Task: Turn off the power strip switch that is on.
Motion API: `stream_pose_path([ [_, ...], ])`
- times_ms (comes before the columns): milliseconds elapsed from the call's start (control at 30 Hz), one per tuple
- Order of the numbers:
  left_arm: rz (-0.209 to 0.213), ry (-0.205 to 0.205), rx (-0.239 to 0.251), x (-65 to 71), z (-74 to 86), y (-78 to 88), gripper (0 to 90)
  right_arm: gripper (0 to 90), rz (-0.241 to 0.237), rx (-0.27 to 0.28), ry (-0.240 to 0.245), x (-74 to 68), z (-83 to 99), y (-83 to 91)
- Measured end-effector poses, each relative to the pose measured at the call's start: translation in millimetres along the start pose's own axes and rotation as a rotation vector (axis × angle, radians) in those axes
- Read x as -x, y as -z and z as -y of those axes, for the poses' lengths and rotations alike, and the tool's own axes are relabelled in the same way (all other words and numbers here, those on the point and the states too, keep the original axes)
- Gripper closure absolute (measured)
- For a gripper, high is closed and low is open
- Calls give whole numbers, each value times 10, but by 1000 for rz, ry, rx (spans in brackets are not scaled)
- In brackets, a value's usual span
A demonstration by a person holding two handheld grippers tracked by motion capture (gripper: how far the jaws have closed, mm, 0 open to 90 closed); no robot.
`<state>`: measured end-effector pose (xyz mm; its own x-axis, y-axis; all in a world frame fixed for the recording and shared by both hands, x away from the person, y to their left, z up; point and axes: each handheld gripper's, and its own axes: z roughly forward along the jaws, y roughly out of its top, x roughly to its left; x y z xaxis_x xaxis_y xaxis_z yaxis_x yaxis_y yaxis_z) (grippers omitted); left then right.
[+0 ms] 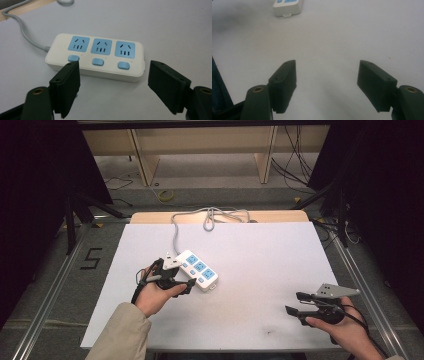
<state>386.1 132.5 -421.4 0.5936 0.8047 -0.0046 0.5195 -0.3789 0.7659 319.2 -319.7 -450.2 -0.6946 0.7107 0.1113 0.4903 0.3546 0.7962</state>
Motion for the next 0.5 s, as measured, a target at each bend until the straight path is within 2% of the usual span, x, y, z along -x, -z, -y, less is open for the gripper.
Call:
stream_pose_path([
  [333, 4, -9, 22, -16, 36, 92, 245, 320, 3, -2, -1, -1, -1, -1],
  [500, 1, -17, 12, -27, 85, 120, 238, 320, 3, 0, 0, -3, -1, -1],
])
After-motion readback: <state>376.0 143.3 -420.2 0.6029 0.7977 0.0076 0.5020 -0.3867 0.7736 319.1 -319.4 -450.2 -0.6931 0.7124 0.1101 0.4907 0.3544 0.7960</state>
